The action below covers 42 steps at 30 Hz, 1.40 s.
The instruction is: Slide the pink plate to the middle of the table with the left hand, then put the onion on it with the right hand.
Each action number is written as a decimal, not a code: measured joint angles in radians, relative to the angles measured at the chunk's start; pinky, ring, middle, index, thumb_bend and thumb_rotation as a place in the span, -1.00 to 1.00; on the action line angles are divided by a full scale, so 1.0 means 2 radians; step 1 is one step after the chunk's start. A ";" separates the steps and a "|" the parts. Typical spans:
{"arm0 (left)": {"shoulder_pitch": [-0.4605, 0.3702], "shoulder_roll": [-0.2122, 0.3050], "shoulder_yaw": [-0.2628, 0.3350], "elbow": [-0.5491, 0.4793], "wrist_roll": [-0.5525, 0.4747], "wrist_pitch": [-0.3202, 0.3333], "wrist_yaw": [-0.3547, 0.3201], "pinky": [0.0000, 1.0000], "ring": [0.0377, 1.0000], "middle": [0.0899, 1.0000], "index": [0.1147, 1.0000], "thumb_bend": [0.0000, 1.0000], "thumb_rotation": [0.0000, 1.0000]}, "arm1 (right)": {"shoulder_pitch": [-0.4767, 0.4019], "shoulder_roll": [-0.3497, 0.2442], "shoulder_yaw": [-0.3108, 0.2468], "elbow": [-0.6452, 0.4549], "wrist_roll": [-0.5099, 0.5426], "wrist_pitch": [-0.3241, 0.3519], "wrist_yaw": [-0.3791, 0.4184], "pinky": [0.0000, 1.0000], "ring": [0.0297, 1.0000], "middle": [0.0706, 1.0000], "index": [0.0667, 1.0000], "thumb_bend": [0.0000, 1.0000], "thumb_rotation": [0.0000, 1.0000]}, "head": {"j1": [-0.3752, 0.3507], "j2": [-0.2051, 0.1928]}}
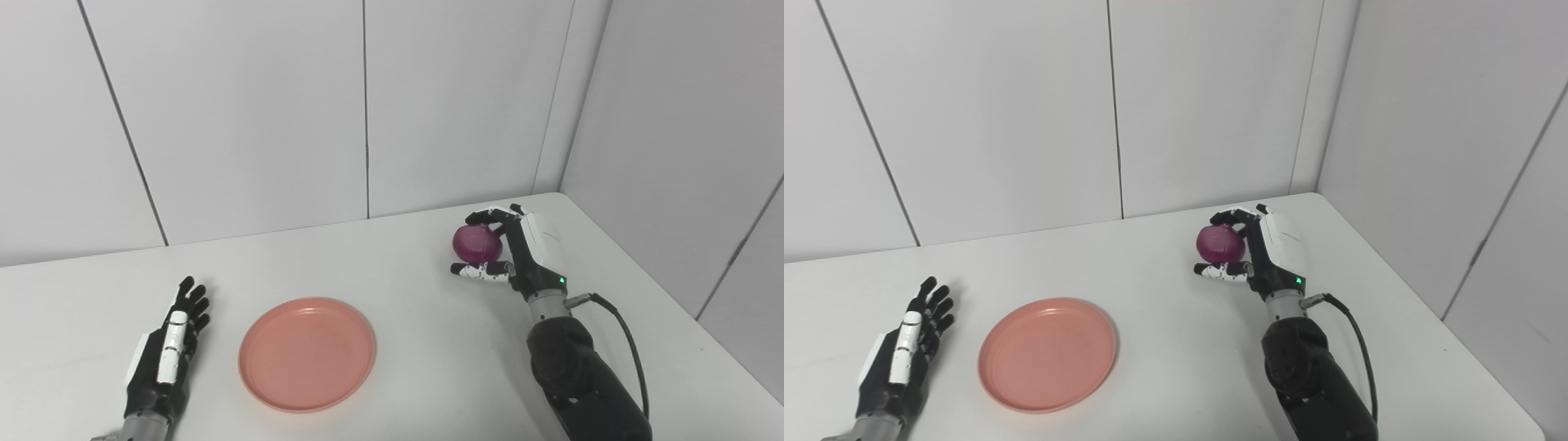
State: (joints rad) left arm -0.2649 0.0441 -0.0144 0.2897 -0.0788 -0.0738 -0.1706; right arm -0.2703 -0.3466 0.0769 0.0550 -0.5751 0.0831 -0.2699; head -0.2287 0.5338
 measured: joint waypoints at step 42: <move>0.010 -0.031 -0.023 -0.015 0.045 0.010 0.038 0.89 0.89 0.90 0.89 0.10 1.00 | 0.005 0.069 0.095 -0.035 0.002 -0.055 0.124 -0.37 -0.28 -0.13 0.04 0.01 -1.00 | 0.088 0.014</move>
State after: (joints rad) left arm -0.2458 -0.0178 -0.0606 0.2595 0.0111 -0.0530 -0.0940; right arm -0.2612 -0.2083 0.2677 -0.0141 -0.5704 -0.0260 -0.0214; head -0.0537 0.5614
